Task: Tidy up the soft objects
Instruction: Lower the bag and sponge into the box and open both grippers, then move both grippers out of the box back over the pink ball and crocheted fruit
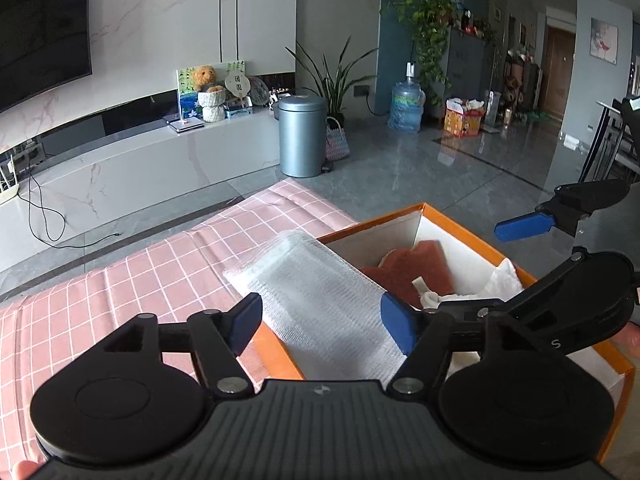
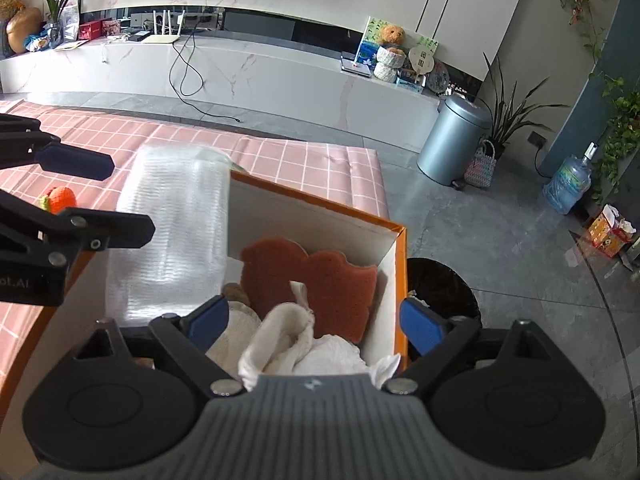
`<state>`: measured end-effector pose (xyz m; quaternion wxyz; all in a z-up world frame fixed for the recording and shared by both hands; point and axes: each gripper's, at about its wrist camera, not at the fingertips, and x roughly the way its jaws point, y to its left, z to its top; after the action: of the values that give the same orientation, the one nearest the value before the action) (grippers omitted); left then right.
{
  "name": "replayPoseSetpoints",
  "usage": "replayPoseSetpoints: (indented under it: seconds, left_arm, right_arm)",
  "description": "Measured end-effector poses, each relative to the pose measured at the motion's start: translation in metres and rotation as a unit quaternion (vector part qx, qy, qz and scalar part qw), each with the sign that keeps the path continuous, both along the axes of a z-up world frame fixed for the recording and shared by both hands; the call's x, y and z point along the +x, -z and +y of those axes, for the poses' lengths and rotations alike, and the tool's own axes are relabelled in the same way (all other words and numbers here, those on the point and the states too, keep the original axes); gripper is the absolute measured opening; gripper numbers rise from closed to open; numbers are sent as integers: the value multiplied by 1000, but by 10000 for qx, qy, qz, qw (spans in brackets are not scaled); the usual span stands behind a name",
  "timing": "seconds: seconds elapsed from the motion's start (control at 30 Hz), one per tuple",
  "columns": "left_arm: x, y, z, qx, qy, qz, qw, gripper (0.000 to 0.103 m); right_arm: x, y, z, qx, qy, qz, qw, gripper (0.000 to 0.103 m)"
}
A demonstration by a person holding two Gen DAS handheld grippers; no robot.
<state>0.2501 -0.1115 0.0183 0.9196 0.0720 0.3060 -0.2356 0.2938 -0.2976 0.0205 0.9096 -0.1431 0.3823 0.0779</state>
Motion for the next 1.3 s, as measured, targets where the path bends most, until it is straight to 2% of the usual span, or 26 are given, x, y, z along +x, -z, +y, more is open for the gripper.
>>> replayPoseSetpoints:
  seconds: [0.17, 0.27, 0.47, 0.83, 1.1, 1.3]
  left_arm:
    - [-7, -5, 6, -255, -33, 129, 9996, 85]
    - [-15, -9, 8, -303, -149, 31, 9994, 87]
    - [-44, -20, 18, -465, -258, -424, 9977, 87]
    - [-100, -37, 56, -982, -665, -1140, 9864, 87]
    - [-127, -32, 87, -1252, -1103, -1055, 9803, 87]
    - [-145, -20, 114, -1259, -1429, -1058, 9760, 86]
  right_arm:
    - [-13, -12, 2, 82, -12, -146, 9999, 91]
    - [-24, -18, 6, 49, 3, -280, 9996, 91]
    - [-54, -31, 13, -38, 167, -702, 9974, 92]
    - [-114, -45, 35, 649, 403, -1183, 9900, 94]
    - [-158, -36, 68, 784, 582, -1606, 9822, 94]
    - [-179, -27, 90, 1128, 506, -1528, 9805, 95]
